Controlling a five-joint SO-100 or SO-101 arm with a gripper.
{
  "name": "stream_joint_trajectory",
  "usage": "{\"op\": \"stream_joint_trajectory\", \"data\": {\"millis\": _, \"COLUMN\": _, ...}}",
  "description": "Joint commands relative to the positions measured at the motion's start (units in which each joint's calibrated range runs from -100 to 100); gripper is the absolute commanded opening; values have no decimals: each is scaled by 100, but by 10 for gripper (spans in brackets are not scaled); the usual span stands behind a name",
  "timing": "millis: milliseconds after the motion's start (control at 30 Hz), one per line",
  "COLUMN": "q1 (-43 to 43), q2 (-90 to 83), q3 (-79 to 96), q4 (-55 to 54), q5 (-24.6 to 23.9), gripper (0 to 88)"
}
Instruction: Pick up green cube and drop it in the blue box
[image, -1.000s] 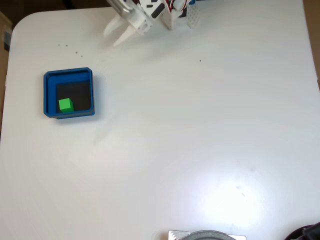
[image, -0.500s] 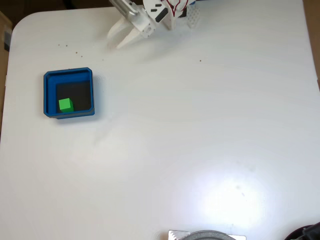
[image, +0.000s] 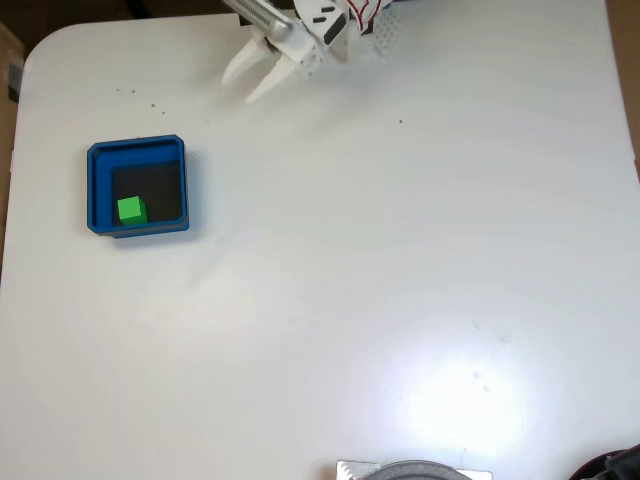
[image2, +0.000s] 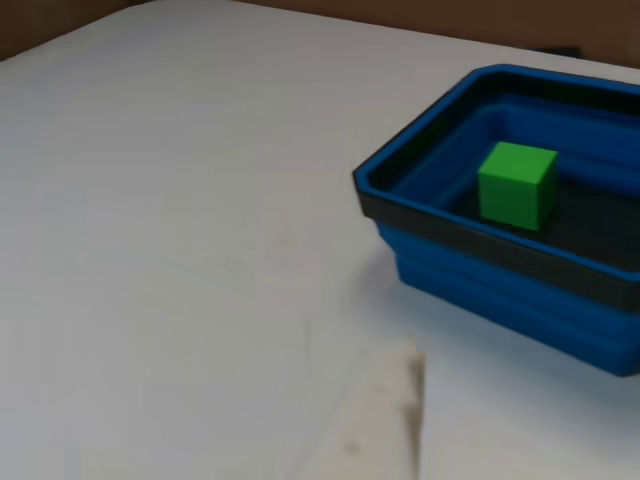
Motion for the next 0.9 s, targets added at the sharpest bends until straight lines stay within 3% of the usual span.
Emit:
{"op": "stream_joint_trajectory", "data": {"millis": 0, "q1": -860, "q2": -159, "q3": 45, "q4": -71, "q5": -5, "gripper": 248}}
{"op": "stream_joint_trajectory", "data": {"millis": 533, "q1": -4005, "q2": -142, "q3": 45, "q4": -71, "q5": -10, "gripper": 248}}
{"op": "stream_joint_trajectory", "data": {"millis": 867, "q1": -4402, "q2": -142, "q3": 45, "q4": -71, "q5": -10, "gripper": 248}}
